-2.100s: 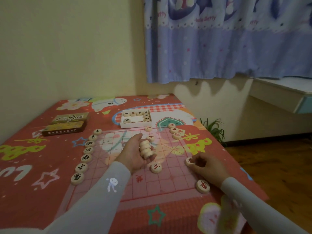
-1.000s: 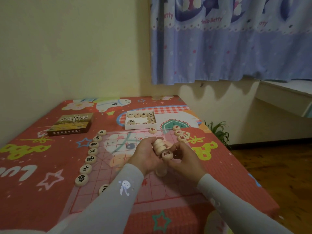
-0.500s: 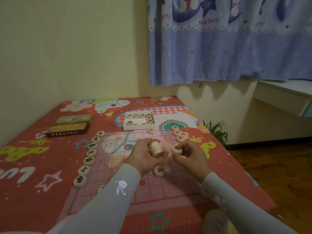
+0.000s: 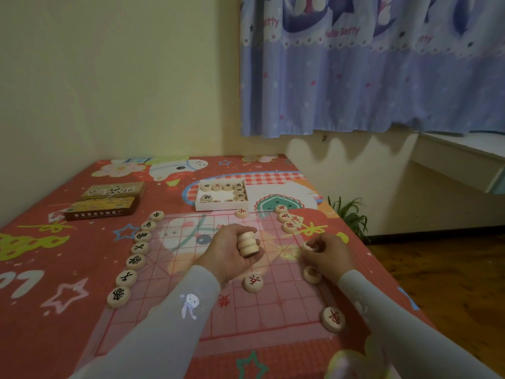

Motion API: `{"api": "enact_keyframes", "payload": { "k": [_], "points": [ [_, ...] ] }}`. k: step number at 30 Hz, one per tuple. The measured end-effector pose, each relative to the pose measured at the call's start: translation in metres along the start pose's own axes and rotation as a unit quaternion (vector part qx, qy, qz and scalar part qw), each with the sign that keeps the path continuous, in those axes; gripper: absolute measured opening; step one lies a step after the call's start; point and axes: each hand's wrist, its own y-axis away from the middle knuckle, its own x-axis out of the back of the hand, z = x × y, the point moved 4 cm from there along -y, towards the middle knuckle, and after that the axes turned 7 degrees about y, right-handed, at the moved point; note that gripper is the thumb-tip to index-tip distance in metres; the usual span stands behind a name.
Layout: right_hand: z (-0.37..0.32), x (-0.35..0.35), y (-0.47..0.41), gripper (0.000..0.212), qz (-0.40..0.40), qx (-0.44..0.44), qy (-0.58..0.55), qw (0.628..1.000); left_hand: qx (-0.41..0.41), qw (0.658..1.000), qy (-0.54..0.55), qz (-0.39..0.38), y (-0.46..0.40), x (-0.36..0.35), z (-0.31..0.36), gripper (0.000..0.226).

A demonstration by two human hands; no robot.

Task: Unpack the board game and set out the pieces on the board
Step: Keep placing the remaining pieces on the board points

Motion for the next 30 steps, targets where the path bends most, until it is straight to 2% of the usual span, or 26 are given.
{"api": "enact_keyframes", "payload": {
  "k": [10,13,17,21,24,30],
  "points": [
    [-0.017,-0.014,-0.007,0.01,-0.042,0.029,0.028,0.998,0.016,0.996,-0.09,0.002,-0.005,-0.004,-0.009,0.01],
    [-0.02,-0.009,-0.006,0.008,-0.009,0.02,0.018,1.0,0.008,0.994,-0.113,0.0,-0.004,-0.004,-0.008,0.012],
    [-0.033,0.002,0.0,0.013,0.042,0.04,-0.063,0.996,-0.02,0.987,-0.159,-0.025,-0.001,-0.011,-0.01,0.01],
    [-0.064,0.0,0.013,0.006,-0.046,0.115,-0.204,0.971,-0.043,0.981,-0.178,-0.07,0.004,-0.014,-0.012,0.015],
    [-0.075,-0.005,0.021,0.02,-0.113,0.166,-0.191,0.961,-0.039,0.977,-0.184,-0.1,0.006,-0.017,-0.011,0.021],
    [-0.076,-0.009,0.023,0.038,-0.161,0.168,-0.241,0.942,-0.037,0.97,-0.195,-0.139,0.016,-0.018,-0.007,0.027]
  ]
}}
